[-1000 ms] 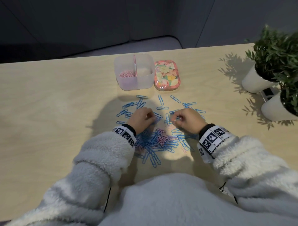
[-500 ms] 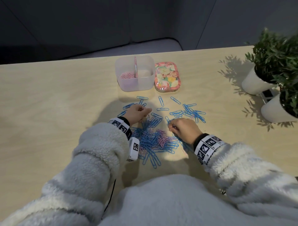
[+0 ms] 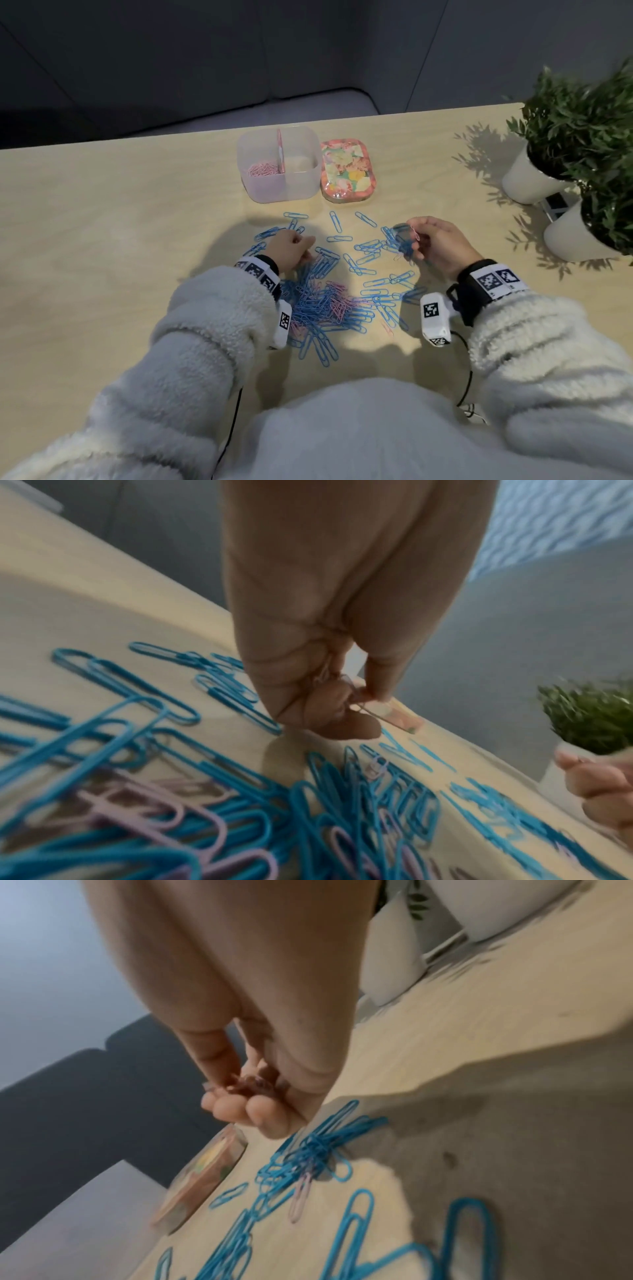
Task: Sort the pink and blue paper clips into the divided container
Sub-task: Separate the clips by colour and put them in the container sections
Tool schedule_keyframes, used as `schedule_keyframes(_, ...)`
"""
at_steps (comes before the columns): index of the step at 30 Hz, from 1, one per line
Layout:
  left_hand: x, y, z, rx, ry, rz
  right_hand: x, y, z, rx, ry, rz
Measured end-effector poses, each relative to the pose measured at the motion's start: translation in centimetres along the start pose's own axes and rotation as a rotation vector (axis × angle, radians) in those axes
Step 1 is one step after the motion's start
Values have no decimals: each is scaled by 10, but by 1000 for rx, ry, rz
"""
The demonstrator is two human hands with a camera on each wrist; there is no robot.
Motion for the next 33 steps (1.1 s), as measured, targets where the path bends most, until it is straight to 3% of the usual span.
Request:
schedule_keyframes(4, -8, 10, 0, 27, 28, -317, -9, -6, -2, -30, 114, 5)
schedule_keyframes(9, -19, 15, 4, -10, 147, -576, 4, 20, 6, 101, -246, 829)
schedule_keyframes(12, -25, 18, 3, -26, 173, -668, 4, 27, 14, 113, -340, 1368)
schedule_keyframes(15, -28, 22, 5, 11, 210, -708, 2, 32, 16, 103, -412, 1616)
schedule_keyframes(20, -15, 5, 6, 58, 155, -369, -3, 27, 7, 184, -312, 1580)
schedule_keyframes(24, -14, -4, 21, 166, 134, -72, -2, 45, 9, 242, -343, 1080)
schedule_keyframes(28, 8, -3, 25, 142, -93, 245, -6, 72, 11, 230, -302, 874)
schedule_keyframes(30, 10, 4, 28, 162, -114, 233, -14, 79, 10, 233, -209, 753)
schedule_keyframes(33, 2, 13, 35, 177, 46, -130, -26, 94, 19, 319, -2, 384)
Point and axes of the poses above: each hand's wrist, its own z-axis away from the middle knuckle, its own y-axis out of the palm, x = y × z, the point moved 8 cm from there along -z, towards the middle knuckle, and after that the axes turned 1 degree about y, right-handed, at the moved point
